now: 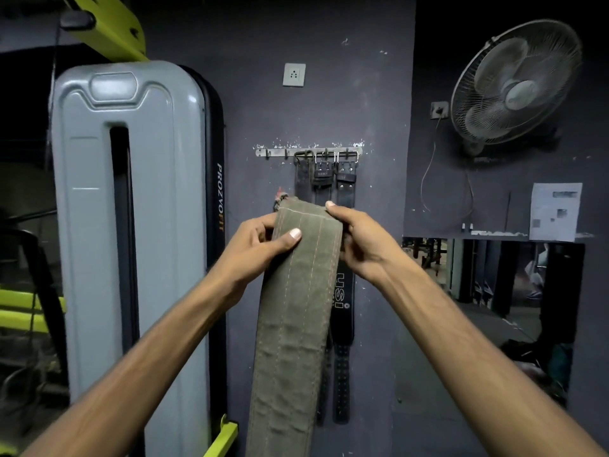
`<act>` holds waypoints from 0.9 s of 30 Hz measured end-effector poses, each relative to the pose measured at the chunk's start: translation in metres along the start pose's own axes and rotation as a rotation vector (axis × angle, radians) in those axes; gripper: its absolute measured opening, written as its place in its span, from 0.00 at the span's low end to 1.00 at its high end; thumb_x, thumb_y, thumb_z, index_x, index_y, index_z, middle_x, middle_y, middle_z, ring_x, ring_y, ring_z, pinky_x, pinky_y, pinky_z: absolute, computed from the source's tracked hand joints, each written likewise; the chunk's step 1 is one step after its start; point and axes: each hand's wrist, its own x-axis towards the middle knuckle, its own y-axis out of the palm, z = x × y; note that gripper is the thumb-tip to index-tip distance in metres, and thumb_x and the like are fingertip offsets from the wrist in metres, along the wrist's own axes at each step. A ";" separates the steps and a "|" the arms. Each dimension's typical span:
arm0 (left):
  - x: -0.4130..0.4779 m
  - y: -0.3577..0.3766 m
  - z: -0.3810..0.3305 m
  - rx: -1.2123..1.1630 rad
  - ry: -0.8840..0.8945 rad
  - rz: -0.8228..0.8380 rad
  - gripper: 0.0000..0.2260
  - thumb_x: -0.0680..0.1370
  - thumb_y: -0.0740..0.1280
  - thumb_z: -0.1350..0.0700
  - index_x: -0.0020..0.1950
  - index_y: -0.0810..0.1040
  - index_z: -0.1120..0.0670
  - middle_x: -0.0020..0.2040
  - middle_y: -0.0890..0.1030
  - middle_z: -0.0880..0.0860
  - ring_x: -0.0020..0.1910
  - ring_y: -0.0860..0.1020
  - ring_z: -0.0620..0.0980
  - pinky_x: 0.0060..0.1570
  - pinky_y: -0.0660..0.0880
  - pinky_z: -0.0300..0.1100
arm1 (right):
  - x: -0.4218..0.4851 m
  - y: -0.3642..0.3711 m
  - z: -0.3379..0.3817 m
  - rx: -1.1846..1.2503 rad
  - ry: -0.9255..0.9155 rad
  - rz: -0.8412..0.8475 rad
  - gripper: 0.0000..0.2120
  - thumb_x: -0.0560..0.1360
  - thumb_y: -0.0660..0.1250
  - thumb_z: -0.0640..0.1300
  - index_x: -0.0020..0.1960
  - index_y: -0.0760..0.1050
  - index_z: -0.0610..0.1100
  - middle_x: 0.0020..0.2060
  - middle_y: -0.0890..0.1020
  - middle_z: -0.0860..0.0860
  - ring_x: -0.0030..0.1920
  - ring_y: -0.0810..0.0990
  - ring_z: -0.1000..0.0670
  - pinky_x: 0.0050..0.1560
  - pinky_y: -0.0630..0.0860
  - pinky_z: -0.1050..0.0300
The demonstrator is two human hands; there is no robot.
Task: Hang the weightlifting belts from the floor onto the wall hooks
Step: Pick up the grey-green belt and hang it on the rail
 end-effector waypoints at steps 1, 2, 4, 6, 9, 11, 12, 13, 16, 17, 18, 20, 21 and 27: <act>0.002 -0.001 0.008 0.054 -0.026 -0.003 0.09 0.80 0.69 0.56 0.58 0.84 0.54 0.52 0.87 0.52 0.49 0.84 0.47 0.45 0.77 0.38 | 0.007 0.003 -0.004 0.046 -0.019 -0.037 0.14 0.80 0.68 0.46 0.58 0.82 0.37 0.46 0.87 0.43 0.43 0.85 0.47 0.48 0.83 0.53; 0.005 -0.003 0.016 0.104 -0.061 -0.008 0.08 0.80 0.69 0.55 0.56 0.84 0.54 0.48 0.87 0.52 0.44 0.82 0.46 0.40 0.74 0.39 | 0.014 0.005 -0.009 0.057 -0.037 -0.069 0.10 0.80 0.68 0.43 0.54 0.83 0.38 0.42 0.87 0.44 0.41 0.85 0.47 0.47 0.83 0.52; 0.015 -0.009 0.035 0.142 -0.115 -0.019 0.09 0.80 0.68 0.51 0.52 0.84 0.56 0.35 0.82 0.50 0.32 0.73 0.44 0.34 0.67 0.39 | 0.029 0.006 -0.019 0.006 -0.091 -0.095 0.08 0.80 0.67 0.40 0.46 0.82 0.40 0.34 0.87 0.48 0.35 0.85 0.50 0.41 0.83 0.56; 0.032 -0.016 0.051 0.102 -0.154 -0.076 0.11 0.82 0.66 0.49 0.49 0.81 0.55 0.25 0.74 0.44 0.24 0.68 0.40 0.32 0.65 0.39 | 0.048 0.006 -0.033 -0.048 -0.160 -0.105 0.08 0.81 0.66 0.39 0.45 0.82 0.41 0.33 0.87 0.51 0.32 0.84 0.54 0.33 0.80 0.62; 0.063 -0.028 0.076 0.052 -0.161 -0.166 0.12 0.82 0.64 0.48 0.50 0.80 0.57 0.22 0.73 0.42 0.22 0.70 0.38 0.32 0.67 0.38 | 0.077 0.004 -0.057 -0.159 -0.220 -0.150 0.07 0.81 0.66 0.39 0.51 0.82 0.40 0.39 0.87 0.50 0.34 0.83 0.58 0.29 0.75 0.69; 0.086 -0.037 0.099 0.067 -0.147 -0.204 0.15 0.81 0.65 0.47 0.50 0.80 0.59 0.24 0.74 0.43 0.23 0.71 0.38 0.31 0.69 0.37 | 0.101 0.005 -0.072 -0.199 -0.232 -0.172 0.08 0.81 0.67 0.41 0.56 0.81 0.39 0.47 0.88 0.47 0.40 0.84 0.56 0.32 0.76 0.68; 0.098 -0.043 0.113 0.079 -0.136 -0.220 0.15 0.81 0.66 0.46 0.49 0.80 0.59 0.27 0.76 0.44 0.23 0.71 0.38 0.30 0.70 0.37 | 0.115 0.006 -0.079 -0.211 -0.244 -0.184 0.09 0.81 0.67 0.42 0.58 0.80 0.38 0.49 0.87 0.46 0.43 0.84 0.54 0.35 0.77 0.67; 0.109 -0.047 0.125 0.094 -0.122 -0.231 0.15 0.81 0.66 0.46 0.46 0.79 0.58 0.29 0.77 0.47 0.24 0.72 0.39 0.29 0.70 0.37 | 0.129 0.007 -0.084 -0.230 -0.265 -0.196 0.11 0.81 0.67 0.44 0.58 0.80 0.37 0.49 0.87 0.45 0.44 0.84 0.53 0.37 0.78 0.65; 0.146 -0.064 0.170 0.155 -0.069 -0.222 0.12 0.82 0.64 0.48 0.45 0.76 0.55 0.29 0.76 0.49 0.26 0.72 0.43 0.27 0.70 0.38 | 0.185 0.013 -0.100 -0.333 -0.347 -0.249 0.14 0.82 0.66 0.46 0.57 0.79 0.35 0.48 0.88 0.42 0.46 0.86 0.49 0.48 0.82 0.56; 0.160 -0.070 0.182 0.190 -0.056 -0.215 0.11 0.82 0.64 0.48 0.47 0.75 0.55 0.29 0.75 0.48 0.26 0.72 0.43 0.27 0.70 0.38 | 0.204 0.014 -0.104 -0.375 -0.373 -0.277 0.13 0.82 0.66 0.46 0.57 0.78 0.37 0.47 0.88 0.43 0.48 0.87 0.47 0.53 0.83 0.50; 0.176 -0.077 0.195 0.225 -0.041 -0.216 0.11 0.82 0.64 0.48 0.47 0.74 0.55 0.29 0.74 0.47 0.27 0.73 0.44 0.28 0.70 0.40 | 0.224 0.015 -0.107 -0.409 -0.394 -0.301 0.11 0.82 0.67 0.47 0.58 0.77 0.39 0.45 0.88 0.45 0.48 0.87 0.47 0.56 0.83 0.45; 0.207 -0.088 0.218 0.278 -0.005 -0.257 0.11 0.81 0.65 0.47 0.50 0.75 0.55 0.32 0.76 0.47 0.29 0.76 0.46 0.30 0.72 0.43 | 0.261 0.017 -0.113 -0.442 -0.436 -0.347 0.08 0.81 0.68 0.46 0.57 0.76 0.44 0.43 0.88 0.49 0.47 0.87 0.49 0.56 0.83 0.42; 0.223 -0.093 0.229 0.298 0.022 -0.293 0.11 0.81 0.66 0.47 0.52 0.76 0.55 0.34 0.79 0.47 0.31 0.78 0.47 0.32 0.74 0.44 | 0.279 0.018 -0.116 -0.447 -0.471 -0.377 0.09 0.80 0.69 0.46 0.58 0.76 0.45 0.41 0.88 0.50 0.46 0.87 0.51 0.55 0.83 0.43; 0.303 -0.109 0.285 0.367 0.218 -0.449 0.11 0.80 0.67 0.48 0.58 0.80 0.52 0.39 0.81 0.46 0.41 0.83 0.47 0.47 0.81 0.47 | 0.361 0.022 -0.124 -0.520 -0.660 -0.479 0.22 0.80 0.70 0.43 0.73 0.72 0.44 0.37 0.83 0.58 0.37 0.81 0.65 0.42 0.76 0.70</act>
